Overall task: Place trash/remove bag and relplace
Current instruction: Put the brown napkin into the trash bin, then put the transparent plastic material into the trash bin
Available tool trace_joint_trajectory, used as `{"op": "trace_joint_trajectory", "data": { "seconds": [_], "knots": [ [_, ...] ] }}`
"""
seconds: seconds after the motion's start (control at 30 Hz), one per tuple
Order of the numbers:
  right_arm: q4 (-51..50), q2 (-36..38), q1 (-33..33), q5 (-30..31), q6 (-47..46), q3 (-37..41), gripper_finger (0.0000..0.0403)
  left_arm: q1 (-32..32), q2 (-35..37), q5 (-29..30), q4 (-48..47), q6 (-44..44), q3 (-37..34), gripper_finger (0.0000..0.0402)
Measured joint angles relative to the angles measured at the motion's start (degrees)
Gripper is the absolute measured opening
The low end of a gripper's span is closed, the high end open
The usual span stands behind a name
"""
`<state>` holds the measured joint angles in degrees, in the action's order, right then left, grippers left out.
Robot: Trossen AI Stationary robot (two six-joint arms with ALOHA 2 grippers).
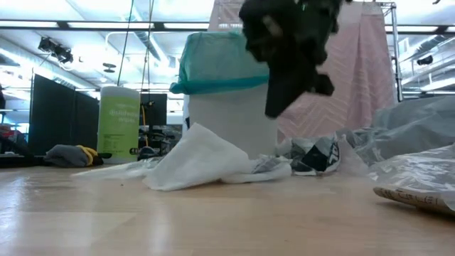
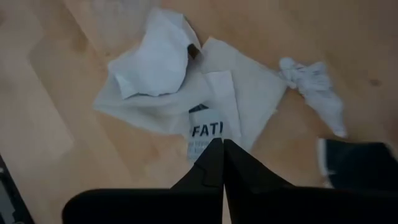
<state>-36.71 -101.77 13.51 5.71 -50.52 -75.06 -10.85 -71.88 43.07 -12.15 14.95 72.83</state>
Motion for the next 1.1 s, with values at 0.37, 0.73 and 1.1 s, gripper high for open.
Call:
{"op": "trace_joint_trajectory", "data": {
  "seconds": [0.37, 0.73, 1.1],
  "knots": [
    [-4.39, 3.75, 2.37, 3.7, -1.86, -2.63, 0.0, 24.81, -2.79, -20.72, -8.83, -2.64, 4.74, 0.001],
    [-4.71, 3.6, 4.78, 3.25, -1.88, -2.61, 0.0, 28.65, -3.21, -30.68, -10.89, -9.99, 6.47, 0.0082],
    [-4.87, 3.6, 6.74, 0.53, -1.32, -2.61, 0.0, 28.8, -4.04, -33.75, -9.83, -6.03, 6.72, 0.0161]
  ]
}}
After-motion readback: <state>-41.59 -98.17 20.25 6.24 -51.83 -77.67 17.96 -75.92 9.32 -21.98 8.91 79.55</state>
